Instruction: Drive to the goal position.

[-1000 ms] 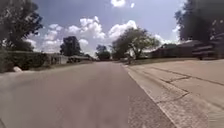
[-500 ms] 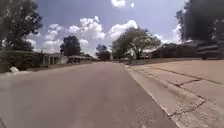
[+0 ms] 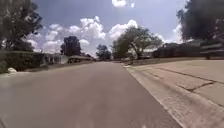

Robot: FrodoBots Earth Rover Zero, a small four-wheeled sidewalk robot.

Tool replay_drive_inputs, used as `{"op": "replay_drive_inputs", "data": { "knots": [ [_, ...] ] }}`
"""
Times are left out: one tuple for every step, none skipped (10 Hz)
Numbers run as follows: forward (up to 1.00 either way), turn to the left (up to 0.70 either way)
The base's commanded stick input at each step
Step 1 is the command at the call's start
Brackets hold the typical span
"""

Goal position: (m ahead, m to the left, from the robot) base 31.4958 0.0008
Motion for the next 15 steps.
{"op": "replay_drive_inputs", "data": {
  "knots": [
    [0.7, 0.0],
    [0.7, 0.0],
    [0.7, 0.0],
    [0.7, 0.0],
    [0.7, 0.0],
    [0.7, 0.0],
    [0.7, 0.0],
    [0.7, 0.0],
    [0.7, 0.0],
    [0.7, 0.0],
    [0.7, 0.0],
    [0.7, -0.06],
    [0.7, -0.31],
    [0.7, -0.35],
    [0.7, -0.02]
  ]
}}
